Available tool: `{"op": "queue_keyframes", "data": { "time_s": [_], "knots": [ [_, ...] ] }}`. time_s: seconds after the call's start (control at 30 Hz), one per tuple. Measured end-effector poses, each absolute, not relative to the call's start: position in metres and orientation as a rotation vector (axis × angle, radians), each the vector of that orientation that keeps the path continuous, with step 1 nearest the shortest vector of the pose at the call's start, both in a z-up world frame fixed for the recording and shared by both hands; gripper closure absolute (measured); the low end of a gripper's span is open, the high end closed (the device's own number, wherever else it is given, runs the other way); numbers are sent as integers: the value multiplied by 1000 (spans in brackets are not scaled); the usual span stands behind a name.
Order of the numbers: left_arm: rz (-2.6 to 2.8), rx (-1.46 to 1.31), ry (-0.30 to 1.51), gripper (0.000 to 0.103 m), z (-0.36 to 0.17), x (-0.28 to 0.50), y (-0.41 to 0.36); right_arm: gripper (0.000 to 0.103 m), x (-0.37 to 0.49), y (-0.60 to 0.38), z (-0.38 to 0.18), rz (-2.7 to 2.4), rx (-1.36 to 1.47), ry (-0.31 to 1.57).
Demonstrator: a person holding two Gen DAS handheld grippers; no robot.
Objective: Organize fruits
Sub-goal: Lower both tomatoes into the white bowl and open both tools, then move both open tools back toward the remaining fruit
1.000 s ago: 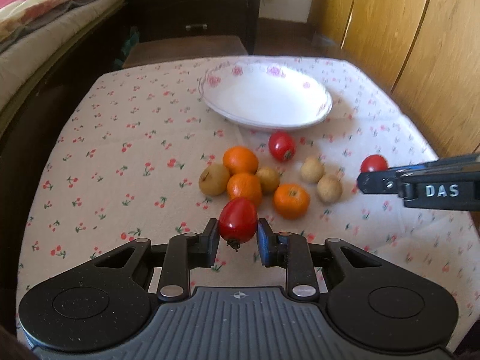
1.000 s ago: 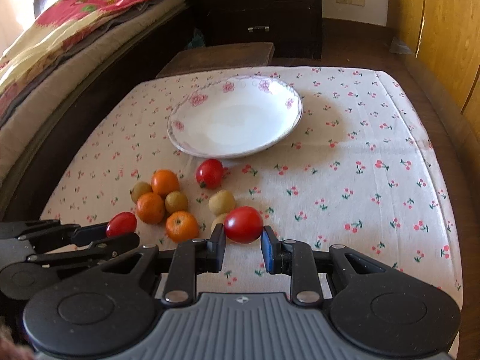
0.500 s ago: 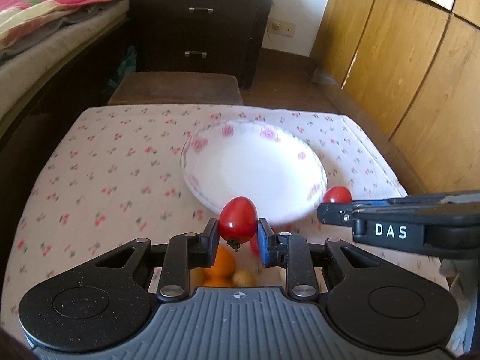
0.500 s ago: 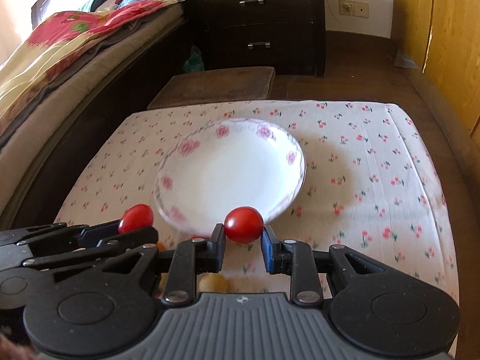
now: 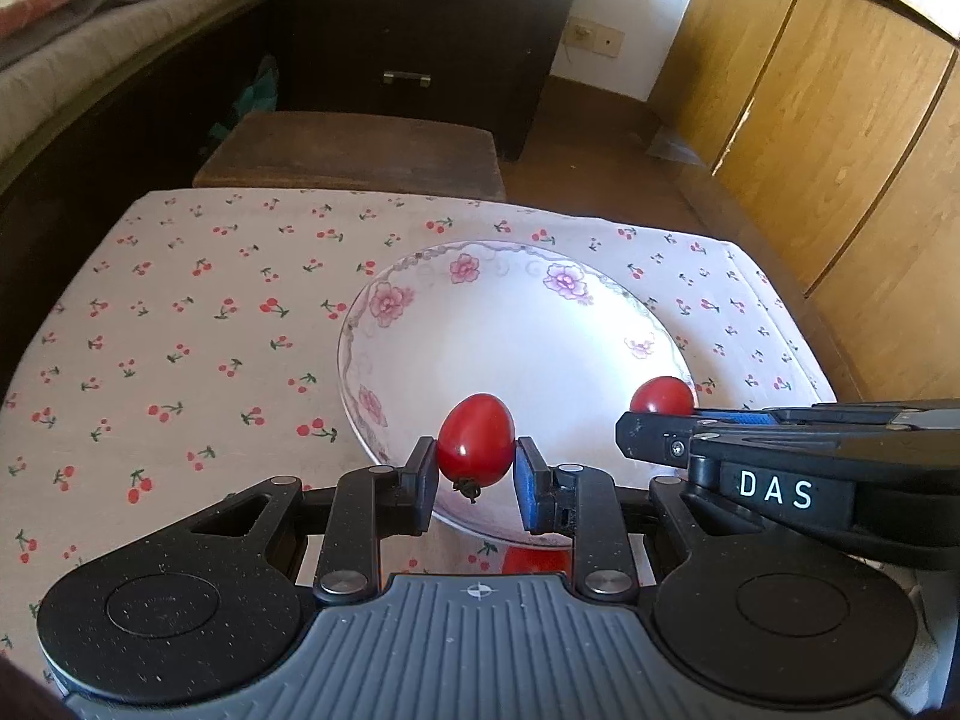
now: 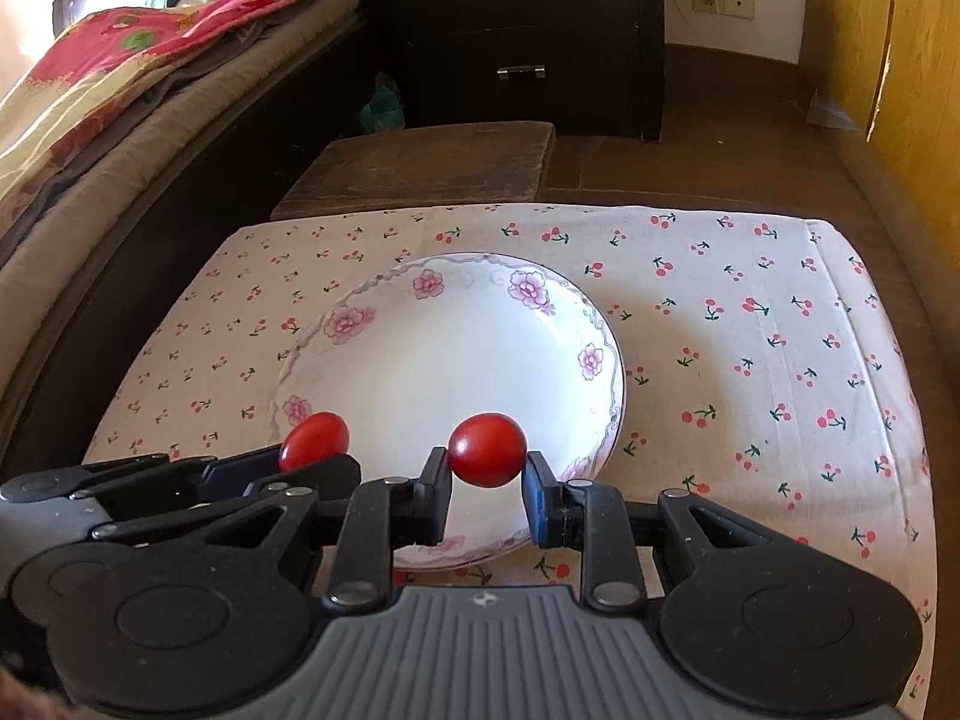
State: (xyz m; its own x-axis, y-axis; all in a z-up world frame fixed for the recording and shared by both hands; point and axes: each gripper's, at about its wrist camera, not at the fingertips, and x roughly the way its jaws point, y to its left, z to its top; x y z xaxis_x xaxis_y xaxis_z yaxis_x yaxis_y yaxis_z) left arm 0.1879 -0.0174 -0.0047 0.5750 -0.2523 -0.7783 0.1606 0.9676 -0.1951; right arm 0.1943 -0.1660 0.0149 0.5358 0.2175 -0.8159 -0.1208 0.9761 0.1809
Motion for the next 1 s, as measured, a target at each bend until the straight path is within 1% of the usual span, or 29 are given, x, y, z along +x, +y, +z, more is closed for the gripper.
{"op": "queue_keyframes", "data": {
  "time_s": [0.5,1.0],
  "knots": [
    [-227,-112,928,68,-5,190,-16,74,201,-167,7,201,134,1015],
    [-213,-121,910,59,2,188,-13,73,202,-169,10,194,146,1005]
  ]
}}
